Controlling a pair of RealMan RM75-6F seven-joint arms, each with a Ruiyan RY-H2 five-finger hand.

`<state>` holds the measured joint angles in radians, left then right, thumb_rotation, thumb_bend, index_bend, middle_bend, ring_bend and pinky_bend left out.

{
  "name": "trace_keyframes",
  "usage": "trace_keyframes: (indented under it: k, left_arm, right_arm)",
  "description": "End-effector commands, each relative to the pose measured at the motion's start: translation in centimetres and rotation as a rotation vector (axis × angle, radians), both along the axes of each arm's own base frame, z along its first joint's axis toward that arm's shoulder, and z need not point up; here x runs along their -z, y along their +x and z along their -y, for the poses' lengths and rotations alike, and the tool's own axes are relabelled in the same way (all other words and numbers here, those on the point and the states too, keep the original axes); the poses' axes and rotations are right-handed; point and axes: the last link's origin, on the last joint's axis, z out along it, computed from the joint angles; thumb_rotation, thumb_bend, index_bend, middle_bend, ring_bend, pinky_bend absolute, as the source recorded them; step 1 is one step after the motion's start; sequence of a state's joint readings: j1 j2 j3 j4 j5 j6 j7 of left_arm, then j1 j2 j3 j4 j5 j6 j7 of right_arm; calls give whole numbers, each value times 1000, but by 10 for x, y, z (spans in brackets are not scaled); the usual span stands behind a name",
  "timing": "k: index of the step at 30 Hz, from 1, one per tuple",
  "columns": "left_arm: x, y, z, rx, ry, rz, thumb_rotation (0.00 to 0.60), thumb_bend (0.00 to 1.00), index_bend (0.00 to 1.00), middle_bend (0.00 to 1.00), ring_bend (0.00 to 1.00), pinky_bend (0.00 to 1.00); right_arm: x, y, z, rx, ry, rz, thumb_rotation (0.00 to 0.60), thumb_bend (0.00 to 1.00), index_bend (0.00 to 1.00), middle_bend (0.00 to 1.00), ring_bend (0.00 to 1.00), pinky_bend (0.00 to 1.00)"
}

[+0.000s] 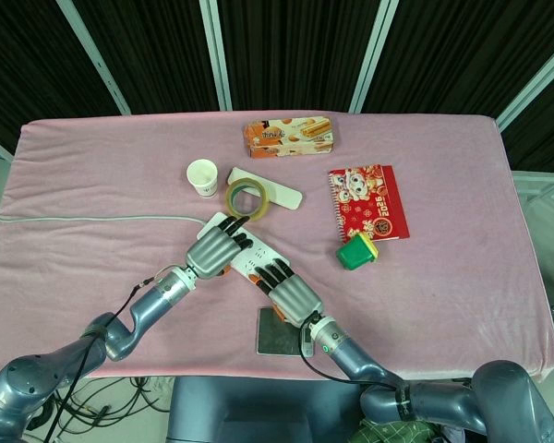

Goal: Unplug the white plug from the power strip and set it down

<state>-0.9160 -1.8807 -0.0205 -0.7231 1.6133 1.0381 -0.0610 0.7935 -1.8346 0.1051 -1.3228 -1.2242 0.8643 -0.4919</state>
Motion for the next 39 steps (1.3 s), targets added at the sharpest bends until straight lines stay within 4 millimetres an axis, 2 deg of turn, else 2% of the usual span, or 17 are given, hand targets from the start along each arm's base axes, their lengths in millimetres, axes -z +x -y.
trace_keyframes:
  k: [1,16,27,39]
  left_arm:
    - [0,0,0,0,0,0,600,305,368,388,64,183]
    - [-2,-5,-1,-9,2,-13,600,304,367,388,64,183]
    - [-3,-4,1,-1,0,-12,600,304,367,388,64,183]
    - [-1,-5,1,0,2,-17,600,305,374,398,64,183]
  right_arm:
    - [0,0,0,1,-1,0,600,591,26,92,112,47]
    - [3,-1,-3,-4,12,-12,600,591,31,103,113,54]
    - [5,-4,-4,0,28,-33,600,592,176,195,192,109]
    - [7,-6,-5,9,42,-47,600,591,196,245,241,152]
